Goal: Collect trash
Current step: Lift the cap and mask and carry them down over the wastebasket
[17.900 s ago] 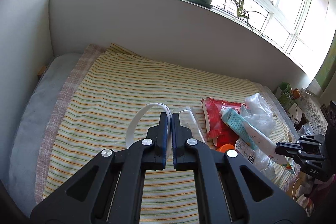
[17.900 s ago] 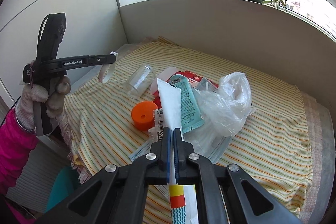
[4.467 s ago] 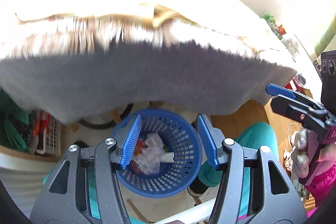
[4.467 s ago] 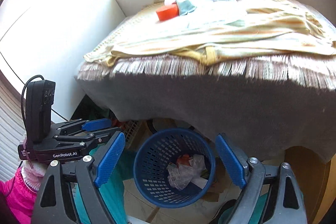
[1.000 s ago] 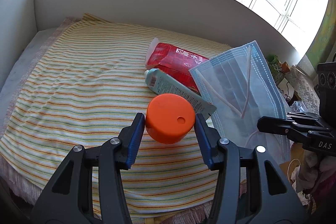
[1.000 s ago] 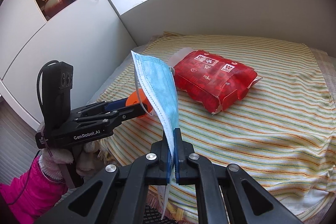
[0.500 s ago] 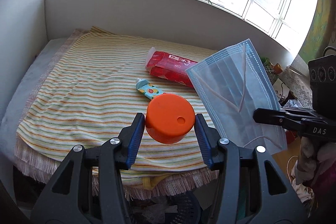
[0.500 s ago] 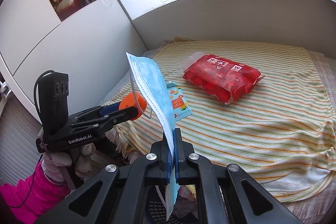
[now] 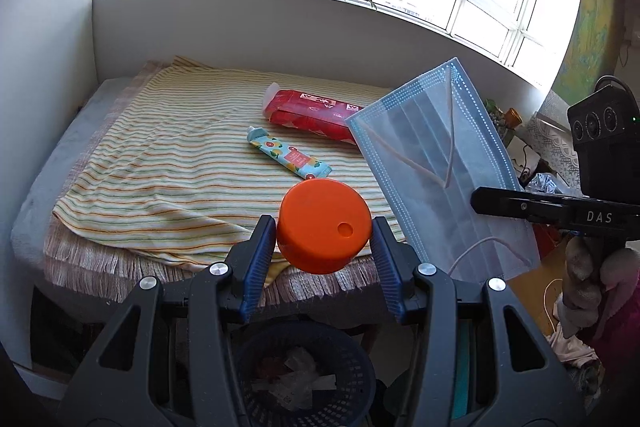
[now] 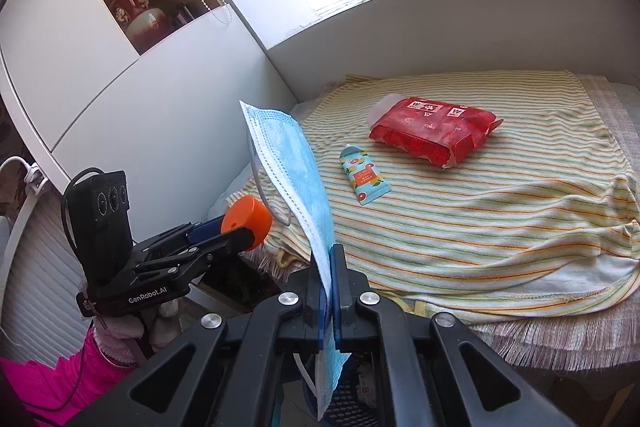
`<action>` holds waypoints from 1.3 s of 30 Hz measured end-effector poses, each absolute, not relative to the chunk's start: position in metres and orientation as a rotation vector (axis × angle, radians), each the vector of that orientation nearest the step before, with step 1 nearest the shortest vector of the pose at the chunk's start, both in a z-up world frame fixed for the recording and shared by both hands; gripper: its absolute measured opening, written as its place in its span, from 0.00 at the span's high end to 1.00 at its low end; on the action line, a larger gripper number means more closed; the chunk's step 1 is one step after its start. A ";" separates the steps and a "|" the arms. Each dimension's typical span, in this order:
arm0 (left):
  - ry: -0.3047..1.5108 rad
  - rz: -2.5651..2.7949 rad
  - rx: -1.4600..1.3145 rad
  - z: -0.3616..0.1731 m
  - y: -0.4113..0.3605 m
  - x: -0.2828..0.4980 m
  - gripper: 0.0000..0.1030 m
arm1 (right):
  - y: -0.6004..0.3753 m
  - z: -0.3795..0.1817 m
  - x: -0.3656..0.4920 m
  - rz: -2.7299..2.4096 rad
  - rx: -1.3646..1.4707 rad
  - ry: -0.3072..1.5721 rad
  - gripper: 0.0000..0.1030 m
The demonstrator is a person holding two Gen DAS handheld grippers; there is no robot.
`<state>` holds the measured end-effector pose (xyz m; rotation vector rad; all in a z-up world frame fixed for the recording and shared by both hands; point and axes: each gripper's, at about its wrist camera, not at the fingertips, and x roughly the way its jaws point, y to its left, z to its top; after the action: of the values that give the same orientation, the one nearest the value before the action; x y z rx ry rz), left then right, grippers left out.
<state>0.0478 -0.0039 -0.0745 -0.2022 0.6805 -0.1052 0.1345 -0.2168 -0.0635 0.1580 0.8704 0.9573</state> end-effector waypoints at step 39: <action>1.000 -0.097 -0.357 -0.231 -0.020 -0.003 0.52 | -0.229 -0.191 0.064 0.945 0.247 1.163 1.00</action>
<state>-0.0031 -0.0202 -0.2305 -0.3569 0.9997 -0.0975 0.0643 -0.2292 -0.1906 0.2467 1.1633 0.9450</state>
